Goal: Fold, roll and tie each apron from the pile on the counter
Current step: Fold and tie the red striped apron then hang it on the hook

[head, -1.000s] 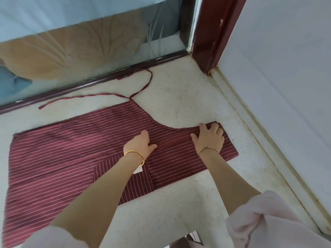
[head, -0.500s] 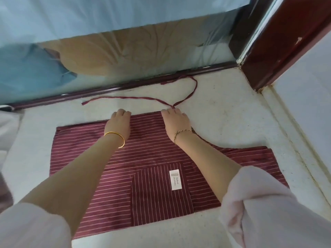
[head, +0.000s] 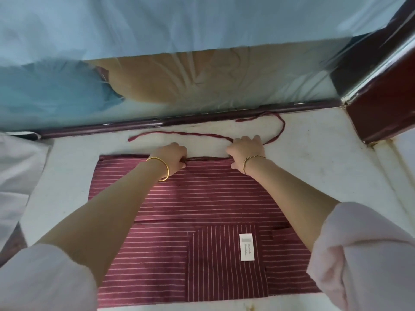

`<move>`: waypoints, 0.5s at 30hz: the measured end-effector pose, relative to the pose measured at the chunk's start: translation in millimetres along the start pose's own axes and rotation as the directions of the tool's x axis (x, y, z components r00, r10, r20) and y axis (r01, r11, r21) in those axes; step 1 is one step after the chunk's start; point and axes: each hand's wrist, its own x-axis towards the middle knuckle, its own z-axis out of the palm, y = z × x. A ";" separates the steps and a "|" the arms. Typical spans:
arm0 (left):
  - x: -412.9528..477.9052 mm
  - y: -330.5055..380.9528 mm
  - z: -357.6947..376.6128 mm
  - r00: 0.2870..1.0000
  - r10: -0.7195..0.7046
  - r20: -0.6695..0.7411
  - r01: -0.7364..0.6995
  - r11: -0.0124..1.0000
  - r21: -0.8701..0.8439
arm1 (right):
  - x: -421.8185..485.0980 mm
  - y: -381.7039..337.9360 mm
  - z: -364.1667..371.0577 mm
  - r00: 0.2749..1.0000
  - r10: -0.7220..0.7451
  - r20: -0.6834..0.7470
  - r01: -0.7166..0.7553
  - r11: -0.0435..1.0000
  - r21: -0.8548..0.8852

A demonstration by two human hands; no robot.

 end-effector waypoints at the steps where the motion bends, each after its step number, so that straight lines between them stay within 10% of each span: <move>1: 0.3 -3.6 -5.0 0.999 -0.015 -0.037 0.013 1.000 -0.029 | 0.4 1.8 -3.4 0.996 0.010 -0.091 -0.010 1.000 0.001; 7: -20.9 -17.4 -34.2 0.960 -0.097 -0.262 0.132 0.984 0.122 | -22.4 4.6 -37.7 0.911 0.095 -0.402 -0.118 0.993 -0.032; 15: -121.5 -17.9 20.9 0.916 0.293 -0.273 -0.176 0.907 0.383 | -113.6 -33.2 -4.8 0.981 -0.138 -0.136 0.051 0.862 -0.504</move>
